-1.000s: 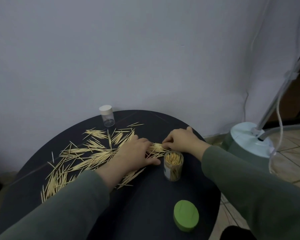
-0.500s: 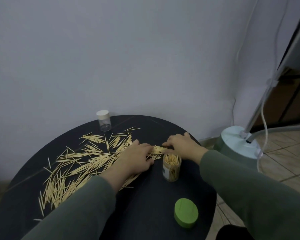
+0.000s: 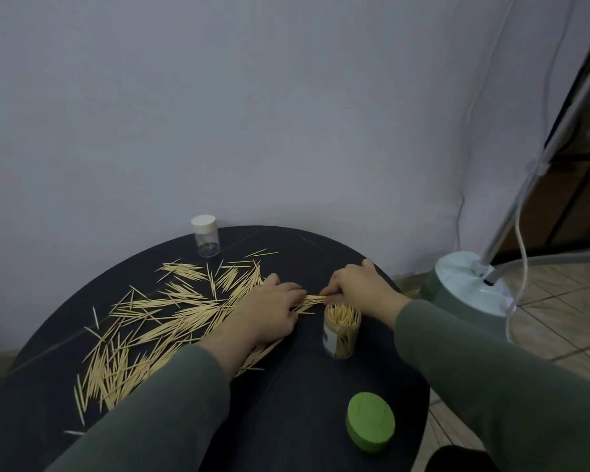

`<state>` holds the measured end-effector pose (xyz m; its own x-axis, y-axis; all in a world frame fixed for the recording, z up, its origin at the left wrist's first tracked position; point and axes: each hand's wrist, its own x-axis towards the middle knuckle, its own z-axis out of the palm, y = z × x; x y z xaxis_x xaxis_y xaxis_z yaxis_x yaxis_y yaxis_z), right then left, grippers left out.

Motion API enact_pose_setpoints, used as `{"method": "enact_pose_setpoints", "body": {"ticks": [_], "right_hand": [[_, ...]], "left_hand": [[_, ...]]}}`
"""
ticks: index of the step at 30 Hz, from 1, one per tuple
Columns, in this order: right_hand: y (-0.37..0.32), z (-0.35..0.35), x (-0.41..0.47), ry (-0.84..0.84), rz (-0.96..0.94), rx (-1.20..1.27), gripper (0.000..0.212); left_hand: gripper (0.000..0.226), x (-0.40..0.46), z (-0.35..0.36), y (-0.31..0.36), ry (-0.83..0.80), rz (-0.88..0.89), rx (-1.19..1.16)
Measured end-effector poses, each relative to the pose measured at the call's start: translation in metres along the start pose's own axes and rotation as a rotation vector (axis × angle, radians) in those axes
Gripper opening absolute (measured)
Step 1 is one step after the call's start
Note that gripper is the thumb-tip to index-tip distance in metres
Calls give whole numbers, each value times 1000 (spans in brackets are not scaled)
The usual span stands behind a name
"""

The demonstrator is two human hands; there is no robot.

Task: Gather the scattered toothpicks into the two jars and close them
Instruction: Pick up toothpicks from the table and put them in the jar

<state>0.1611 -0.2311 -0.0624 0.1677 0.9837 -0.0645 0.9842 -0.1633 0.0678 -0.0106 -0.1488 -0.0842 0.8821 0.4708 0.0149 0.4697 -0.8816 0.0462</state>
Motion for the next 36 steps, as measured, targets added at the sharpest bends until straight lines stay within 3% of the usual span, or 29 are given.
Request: {"method": "enact_pose_setpoints", "body": {"ticks": [19,36], "right_hand": [[-6,-4,-4,-6,-2,-114,32],[-1,-1,-10,61,-11,8,30]], "left_hand": [[38,8,-12,20,-35,-69,210],[34,11,-26,17,-72,-174,156]]}}
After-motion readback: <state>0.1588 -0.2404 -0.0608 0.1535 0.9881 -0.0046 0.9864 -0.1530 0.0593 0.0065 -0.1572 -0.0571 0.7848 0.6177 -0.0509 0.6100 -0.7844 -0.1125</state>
